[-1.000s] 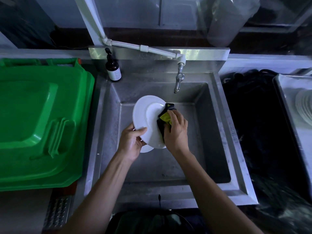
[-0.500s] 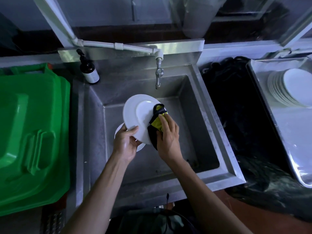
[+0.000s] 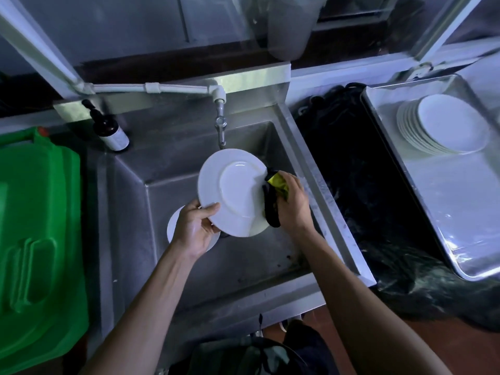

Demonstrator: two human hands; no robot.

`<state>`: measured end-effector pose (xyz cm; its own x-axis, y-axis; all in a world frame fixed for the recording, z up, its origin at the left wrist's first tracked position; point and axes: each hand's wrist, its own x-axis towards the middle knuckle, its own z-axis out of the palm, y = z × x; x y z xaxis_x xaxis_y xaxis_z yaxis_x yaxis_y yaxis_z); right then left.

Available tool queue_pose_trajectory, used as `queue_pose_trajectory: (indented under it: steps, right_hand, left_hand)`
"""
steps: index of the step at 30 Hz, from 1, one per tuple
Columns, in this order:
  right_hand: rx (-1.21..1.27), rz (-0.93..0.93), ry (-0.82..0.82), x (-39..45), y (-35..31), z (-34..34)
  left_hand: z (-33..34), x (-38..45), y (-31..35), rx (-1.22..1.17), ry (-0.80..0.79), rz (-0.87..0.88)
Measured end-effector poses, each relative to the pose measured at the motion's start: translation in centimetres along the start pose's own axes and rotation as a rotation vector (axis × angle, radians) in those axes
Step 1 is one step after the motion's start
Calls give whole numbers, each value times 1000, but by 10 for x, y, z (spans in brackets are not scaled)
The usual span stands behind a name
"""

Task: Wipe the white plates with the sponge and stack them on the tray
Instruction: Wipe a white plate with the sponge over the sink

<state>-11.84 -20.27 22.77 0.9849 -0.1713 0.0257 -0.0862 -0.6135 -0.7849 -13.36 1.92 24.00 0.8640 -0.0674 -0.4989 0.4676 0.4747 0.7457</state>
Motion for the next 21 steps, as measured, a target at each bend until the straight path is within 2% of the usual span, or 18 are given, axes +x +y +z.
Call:
queue_pose_trajectory:
  steps: [4, 8, 13, 21]
  right_hand:
    - [-78, -16, 20, 14, 15, -35]
    - [-137, -37, 15, 27, 26, -78]
    - [-212, -68, 29, 41, 43, -140]
    - [-265, -114, 192, 52, 86, -247]
  left_hand:
    - [34, 5, 10, 80, -51, 44]
    - [87, 15, 20, 285, -107, 144]
    - [163, 41, 22, 695, -188, 394]
    - [311, 69, 3, 1252, -297, 809]
